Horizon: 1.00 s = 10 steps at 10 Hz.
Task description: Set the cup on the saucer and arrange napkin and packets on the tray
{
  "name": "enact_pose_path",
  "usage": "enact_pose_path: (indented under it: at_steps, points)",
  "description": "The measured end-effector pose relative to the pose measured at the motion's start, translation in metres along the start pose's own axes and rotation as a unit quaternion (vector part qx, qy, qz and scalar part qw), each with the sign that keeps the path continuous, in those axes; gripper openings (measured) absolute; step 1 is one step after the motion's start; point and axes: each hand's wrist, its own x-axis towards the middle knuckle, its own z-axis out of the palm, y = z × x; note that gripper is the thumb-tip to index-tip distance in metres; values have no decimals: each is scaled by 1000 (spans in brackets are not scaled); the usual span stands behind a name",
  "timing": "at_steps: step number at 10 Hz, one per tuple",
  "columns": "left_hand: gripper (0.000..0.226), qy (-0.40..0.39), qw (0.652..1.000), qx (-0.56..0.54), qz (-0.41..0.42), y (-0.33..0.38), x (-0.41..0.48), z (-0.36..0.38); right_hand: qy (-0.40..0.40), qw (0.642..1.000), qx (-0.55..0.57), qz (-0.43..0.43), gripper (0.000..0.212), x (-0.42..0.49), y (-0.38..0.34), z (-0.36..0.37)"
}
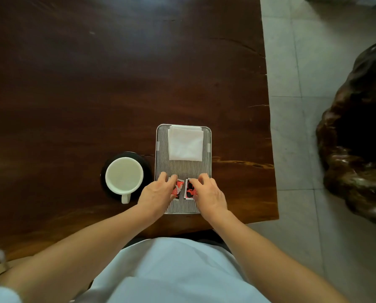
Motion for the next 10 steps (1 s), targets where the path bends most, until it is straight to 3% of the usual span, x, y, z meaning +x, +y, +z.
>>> enact_pose_path:
  at_steps: [2,4,7,10]
  points:
    - [46,7,1000,-3,-19,7,2,-2,-5,1000,-27,-9,57,-1,1,-5]
    - [49,14,1000,6,-14,7,-3,0,-2,1000,-17,-5,57,-7,5,-4]
    - [67,16,1000,24,-1,5,-24,-7,65,997,32,33,31,-25,1,1]
    - [32,-1,999,-32,5,-11,-52,-57,108,993,44,-15,17,-31,-34,-21]
